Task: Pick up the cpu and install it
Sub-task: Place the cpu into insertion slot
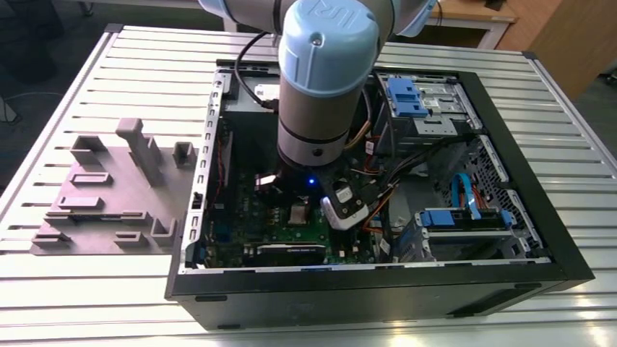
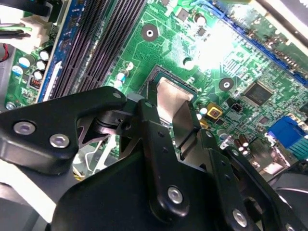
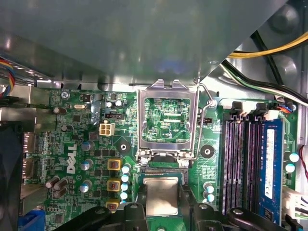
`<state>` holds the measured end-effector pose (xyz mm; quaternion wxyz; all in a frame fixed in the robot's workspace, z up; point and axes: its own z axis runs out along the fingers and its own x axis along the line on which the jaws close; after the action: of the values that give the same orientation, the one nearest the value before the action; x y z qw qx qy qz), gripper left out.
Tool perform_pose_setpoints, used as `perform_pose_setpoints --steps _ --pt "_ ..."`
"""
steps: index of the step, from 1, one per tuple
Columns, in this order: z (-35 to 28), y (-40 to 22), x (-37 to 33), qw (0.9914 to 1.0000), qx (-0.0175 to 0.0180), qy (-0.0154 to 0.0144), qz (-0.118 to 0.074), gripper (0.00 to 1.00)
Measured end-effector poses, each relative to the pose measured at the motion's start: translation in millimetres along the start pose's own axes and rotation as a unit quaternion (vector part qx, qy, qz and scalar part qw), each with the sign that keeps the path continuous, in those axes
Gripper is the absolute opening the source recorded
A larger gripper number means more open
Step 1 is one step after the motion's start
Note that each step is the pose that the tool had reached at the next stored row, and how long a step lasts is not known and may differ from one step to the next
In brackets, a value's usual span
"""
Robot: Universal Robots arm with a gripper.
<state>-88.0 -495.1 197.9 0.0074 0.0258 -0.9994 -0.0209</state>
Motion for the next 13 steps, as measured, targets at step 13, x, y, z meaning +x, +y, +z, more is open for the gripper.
perform_pose_setpoints --steps 13 --pt "1.2 -0.4 -4.4 1.00000 0.0012 0.0001 0.000 0.41"
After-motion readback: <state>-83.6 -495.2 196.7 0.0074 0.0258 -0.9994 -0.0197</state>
